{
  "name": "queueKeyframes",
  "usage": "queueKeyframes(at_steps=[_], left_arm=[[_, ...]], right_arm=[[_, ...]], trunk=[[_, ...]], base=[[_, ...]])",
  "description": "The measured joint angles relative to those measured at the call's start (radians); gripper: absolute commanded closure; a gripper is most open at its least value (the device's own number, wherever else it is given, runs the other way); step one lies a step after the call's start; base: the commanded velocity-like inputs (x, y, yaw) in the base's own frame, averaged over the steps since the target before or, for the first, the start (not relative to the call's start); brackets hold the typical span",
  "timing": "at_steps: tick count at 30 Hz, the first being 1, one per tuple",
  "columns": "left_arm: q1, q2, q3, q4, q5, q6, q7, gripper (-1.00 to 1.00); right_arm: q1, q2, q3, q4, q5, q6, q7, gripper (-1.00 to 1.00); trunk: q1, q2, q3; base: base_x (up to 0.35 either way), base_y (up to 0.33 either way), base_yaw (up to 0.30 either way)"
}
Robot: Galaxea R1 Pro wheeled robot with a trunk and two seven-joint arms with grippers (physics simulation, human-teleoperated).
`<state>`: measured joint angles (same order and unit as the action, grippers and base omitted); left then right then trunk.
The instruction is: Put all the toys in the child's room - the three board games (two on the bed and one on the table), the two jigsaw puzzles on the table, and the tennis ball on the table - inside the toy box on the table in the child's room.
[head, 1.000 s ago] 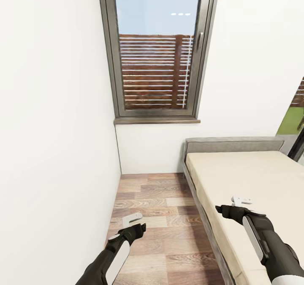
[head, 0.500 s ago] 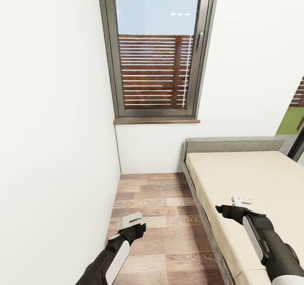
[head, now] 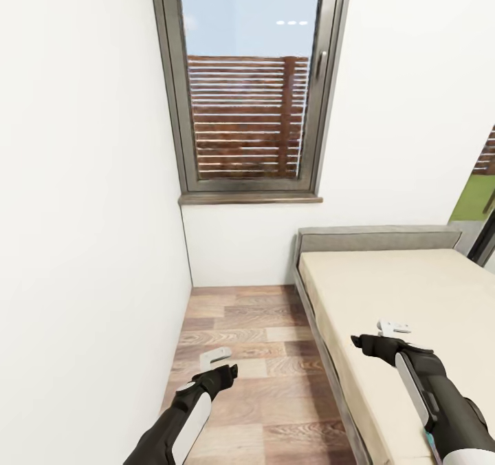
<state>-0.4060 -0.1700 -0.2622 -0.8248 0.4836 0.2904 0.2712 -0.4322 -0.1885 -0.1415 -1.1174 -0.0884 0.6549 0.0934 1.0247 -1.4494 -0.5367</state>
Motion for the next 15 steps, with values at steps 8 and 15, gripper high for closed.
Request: queueKeyframes(at_steps=[8,15], left_arm=[[0.0,0.0,0.0,0.001,0.0,0.0,-0.001,-1.0],[0.0,0.0,0.0,0.0,0.0,0.0,-0.001,-1.0]], right_arm=[[0.0,0.0,0.0,0.0,0.0,0.0,0.0,-1.0],[0.0,0.0,0.0,0.0,0.0,0.0,0.0,-1.0]], trunk=[[0.0,0.0,0.0],[0.0,0.0,0.0]], base=[[0.099,-0.081,0.0],[0.035,-0.028,0.0]])
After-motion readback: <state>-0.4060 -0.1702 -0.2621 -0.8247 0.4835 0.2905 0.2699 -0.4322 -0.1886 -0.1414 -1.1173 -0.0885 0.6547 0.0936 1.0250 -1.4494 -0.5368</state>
